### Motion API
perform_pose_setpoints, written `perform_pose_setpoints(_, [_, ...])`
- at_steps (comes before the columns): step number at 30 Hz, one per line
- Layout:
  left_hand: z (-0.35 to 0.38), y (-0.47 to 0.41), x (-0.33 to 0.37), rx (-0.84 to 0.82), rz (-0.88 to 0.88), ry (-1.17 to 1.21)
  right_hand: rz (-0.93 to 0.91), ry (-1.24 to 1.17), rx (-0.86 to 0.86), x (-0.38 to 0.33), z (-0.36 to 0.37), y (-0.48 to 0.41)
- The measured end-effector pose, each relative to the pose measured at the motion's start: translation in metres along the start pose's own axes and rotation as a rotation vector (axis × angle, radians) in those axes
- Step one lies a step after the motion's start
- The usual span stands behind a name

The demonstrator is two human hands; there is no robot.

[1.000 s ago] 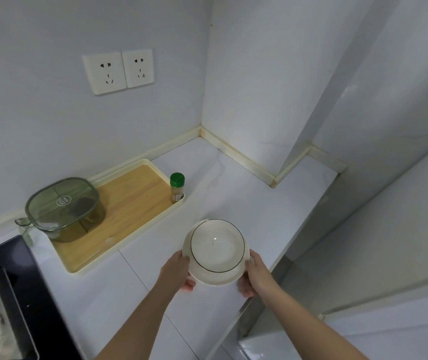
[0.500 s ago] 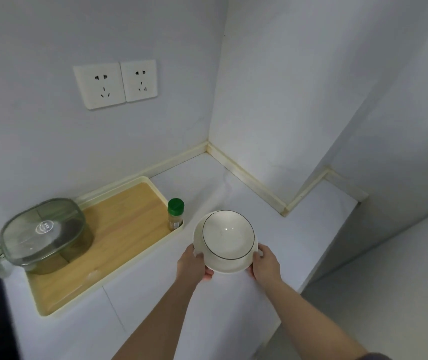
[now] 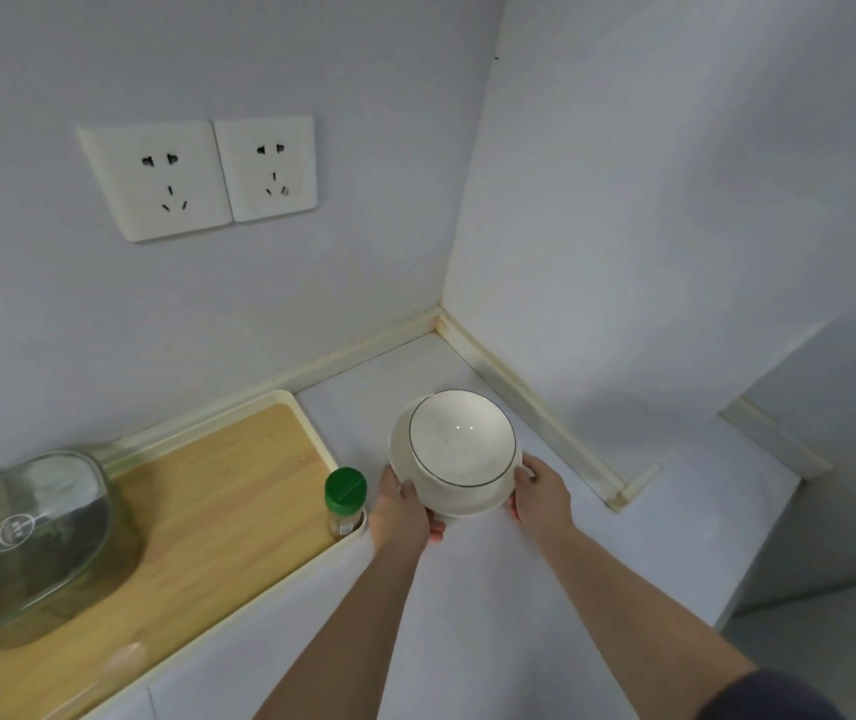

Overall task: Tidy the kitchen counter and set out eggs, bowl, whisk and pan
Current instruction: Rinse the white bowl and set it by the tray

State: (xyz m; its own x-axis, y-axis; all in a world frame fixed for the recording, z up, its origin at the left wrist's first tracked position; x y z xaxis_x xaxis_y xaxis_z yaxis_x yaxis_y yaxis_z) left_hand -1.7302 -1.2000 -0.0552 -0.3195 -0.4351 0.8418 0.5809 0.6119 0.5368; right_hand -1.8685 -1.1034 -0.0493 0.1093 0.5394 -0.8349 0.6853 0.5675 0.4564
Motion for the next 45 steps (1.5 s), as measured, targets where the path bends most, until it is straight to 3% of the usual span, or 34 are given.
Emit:
perform_pose_setpoints(10, [0.0, -0.027, 0.016, 0.098, 0.081, -0.059, -0.077, -0.066, -0.061, -0.011, 0.008, -0.041])
perform_pose_setpoints(24, [0.0, -0.056, 0.028, 0.2, 0.049, -0.063, -0.115, -0.156, -0.135, -0.035, 0.015, -0.07])
perform_pose_setpoints(45, [0.005, -0.085, 0.05, 0.315, 0.107, -0.075, -0.171, -0.012, -0.127, -0.054, 0.02, -0.111])
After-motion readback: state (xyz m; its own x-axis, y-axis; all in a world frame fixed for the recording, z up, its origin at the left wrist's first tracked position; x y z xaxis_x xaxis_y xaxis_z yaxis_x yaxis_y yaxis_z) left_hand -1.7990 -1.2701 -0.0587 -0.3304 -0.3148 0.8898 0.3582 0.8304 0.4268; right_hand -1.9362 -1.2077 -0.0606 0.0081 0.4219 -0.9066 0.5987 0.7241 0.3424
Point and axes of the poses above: each hand's wrist, its own y-axis away from the middle knuckle, its own z-axis out of the palm, x = y × z, the point moved 1 cm from there along -y, towards the middle knuckle, and after that the axes turned 15 degrees about -x, right-handed, at the moved point
